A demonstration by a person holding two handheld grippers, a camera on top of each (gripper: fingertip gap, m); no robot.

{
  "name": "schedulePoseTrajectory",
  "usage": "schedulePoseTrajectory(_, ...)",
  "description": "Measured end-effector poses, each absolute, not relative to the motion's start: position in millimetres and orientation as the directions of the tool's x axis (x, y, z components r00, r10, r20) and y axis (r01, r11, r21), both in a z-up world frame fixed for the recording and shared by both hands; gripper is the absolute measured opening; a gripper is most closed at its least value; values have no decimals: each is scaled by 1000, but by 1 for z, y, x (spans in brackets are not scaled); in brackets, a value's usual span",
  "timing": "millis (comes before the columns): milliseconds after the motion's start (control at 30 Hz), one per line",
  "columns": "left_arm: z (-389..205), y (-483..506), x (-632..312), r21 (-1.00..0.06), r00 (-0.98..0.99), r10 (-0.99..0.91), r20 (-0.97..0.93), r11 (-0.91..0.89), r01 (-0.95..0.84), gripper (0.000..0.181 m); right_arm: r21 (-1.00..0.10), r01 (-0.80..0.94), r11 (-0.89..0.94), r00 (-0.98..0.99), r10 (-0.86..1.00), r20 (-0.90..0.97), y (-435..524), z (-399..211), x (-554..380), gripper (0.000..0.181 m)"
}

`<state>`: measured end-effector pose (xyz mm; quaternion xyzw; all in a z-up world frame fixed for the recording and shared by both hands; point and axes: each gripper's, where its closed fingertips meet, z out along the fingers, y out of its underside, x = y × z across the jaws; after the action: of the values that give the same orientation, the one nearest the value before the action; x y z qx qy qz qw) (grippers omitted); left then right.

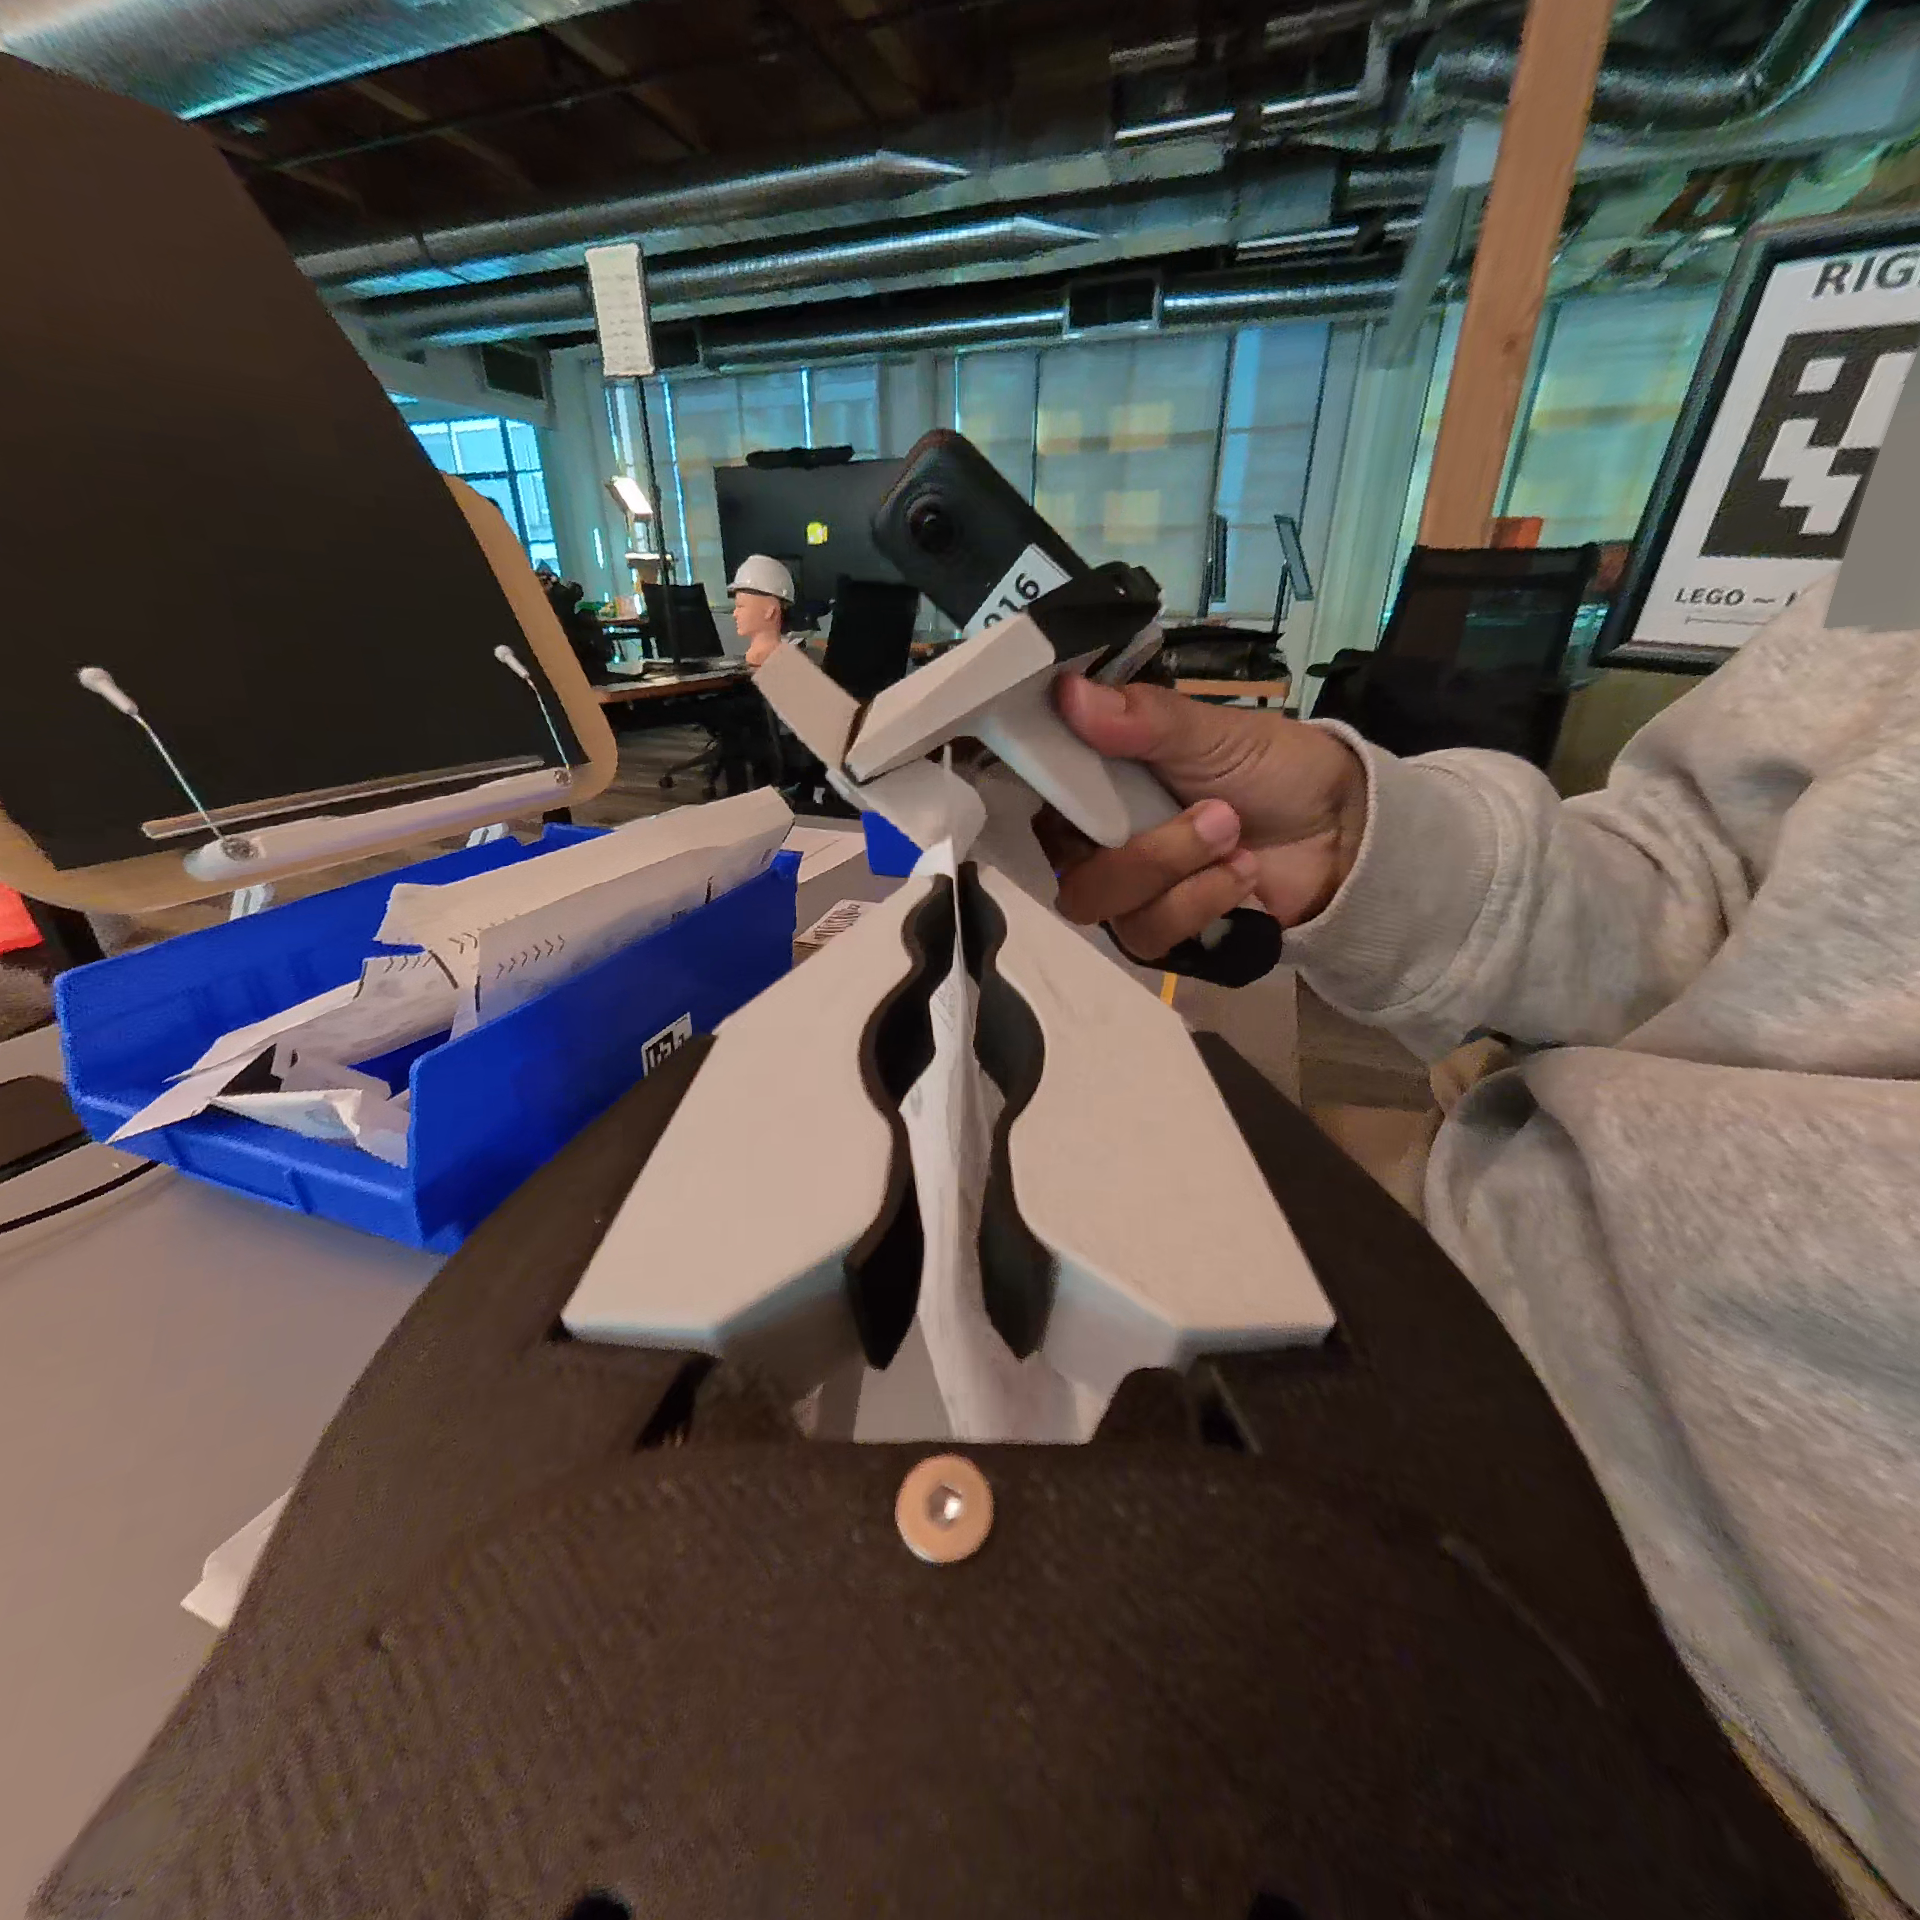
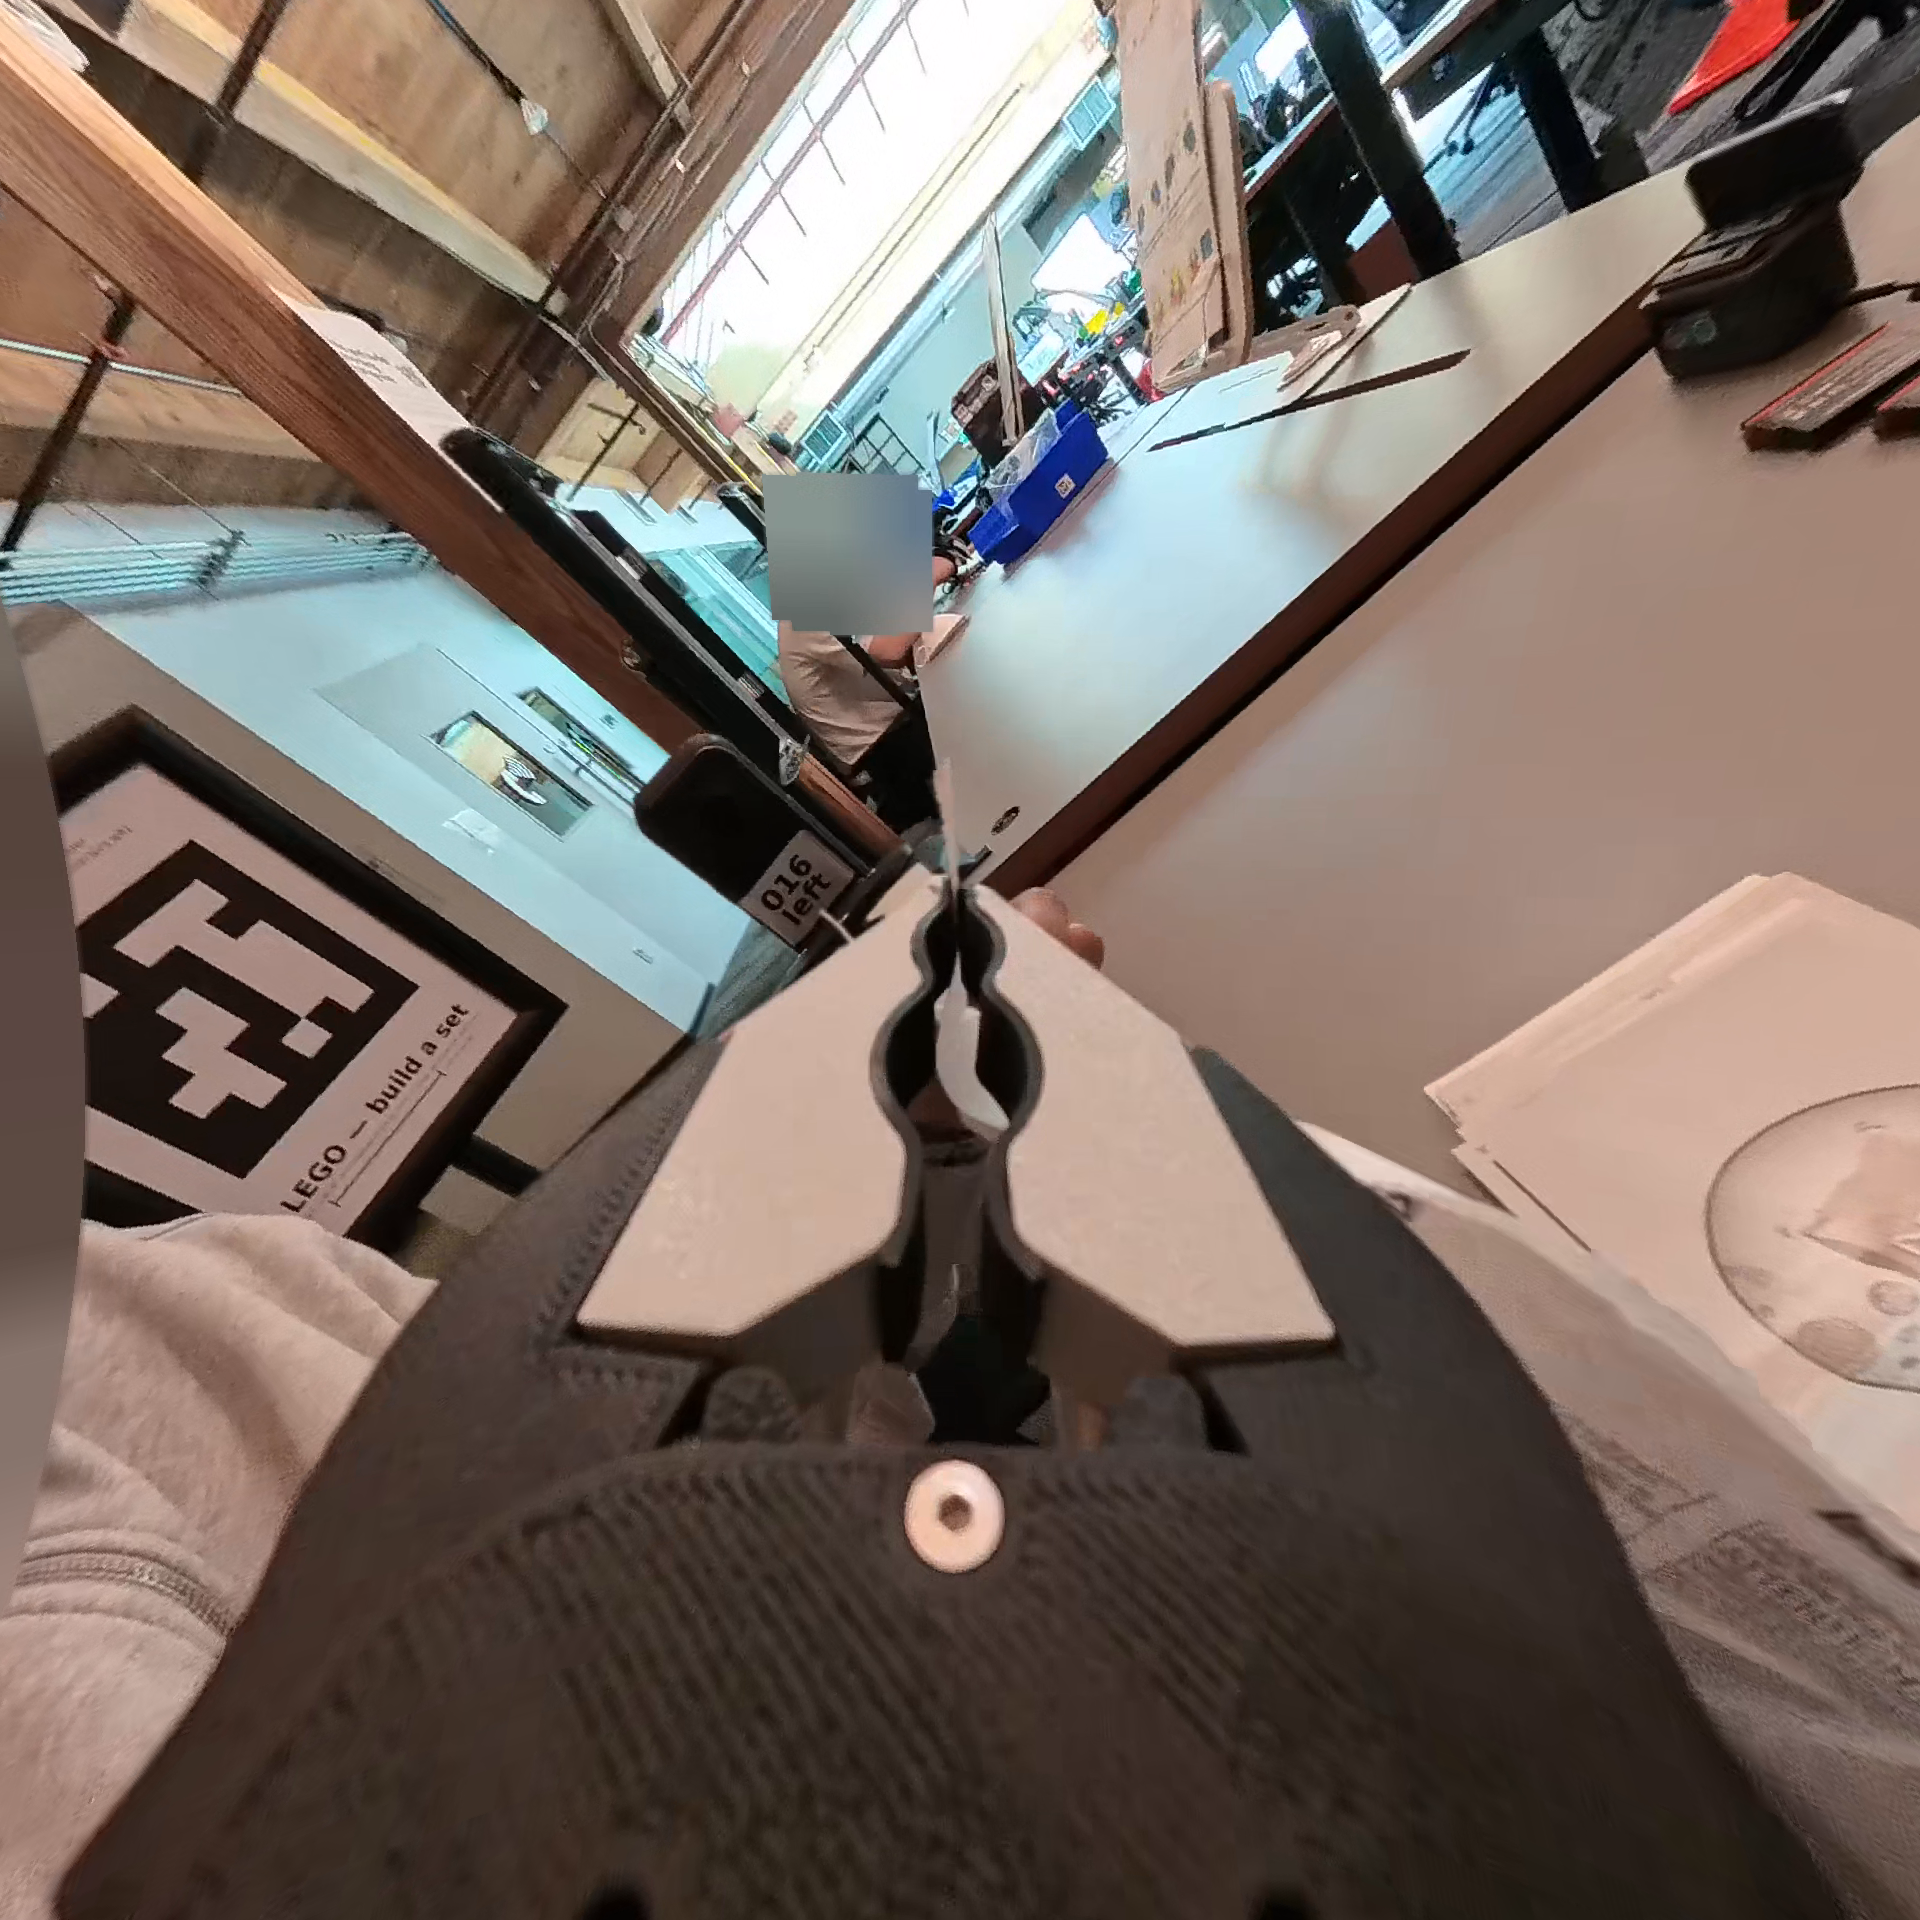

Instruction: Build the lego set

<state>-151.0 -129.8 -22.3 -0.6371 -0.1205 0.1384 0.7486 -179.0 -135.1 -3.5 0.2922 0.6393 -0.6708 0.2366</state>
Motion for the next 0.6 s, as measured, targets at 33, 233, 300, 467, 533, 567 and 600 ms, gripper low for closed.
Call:
schedulePoseTrajectory(33,-22,-130,-151,-985,935,354,14,164,-47,0,-729,681,-66,-726,68,-684,-135,-2,-178,0)
schedulePoseTrajectory(233,-20,-140,-150,-971,947,312,80,239,3,0,-840,539,-56,-833,112,-542,-127,15,-178,31)
schedulePoseTrajectory(300,-20,-143,-150,-967,949,299,95,256,16,0,-882,471,-9,-875,122,-468,-125,14,-172,41)
schedulePoseTrajectory(467,-17,-143,-143,-955,967,224,124,290,55,0,-931,304,205,-947,173,-271,-129,-9,-159,36)
schedulePoseTrajectory(533,-16,-144,-142,-947,969,205,139,313,70,0,-925,279,258,-954,182,-237,-130,-16,-156,8)
schedulePoseTrajectory(567,-16,-145,-142,-944,969,202,145,323,74,0,-926,275,259,-957,172,-236,-131,-15,-154,1)
schedulePoseTrajectory(600,-16,-146,-141,-940,970,190,149,332,79,0,-926,279,255,-957,157,-245,-131,-14,-152,0)
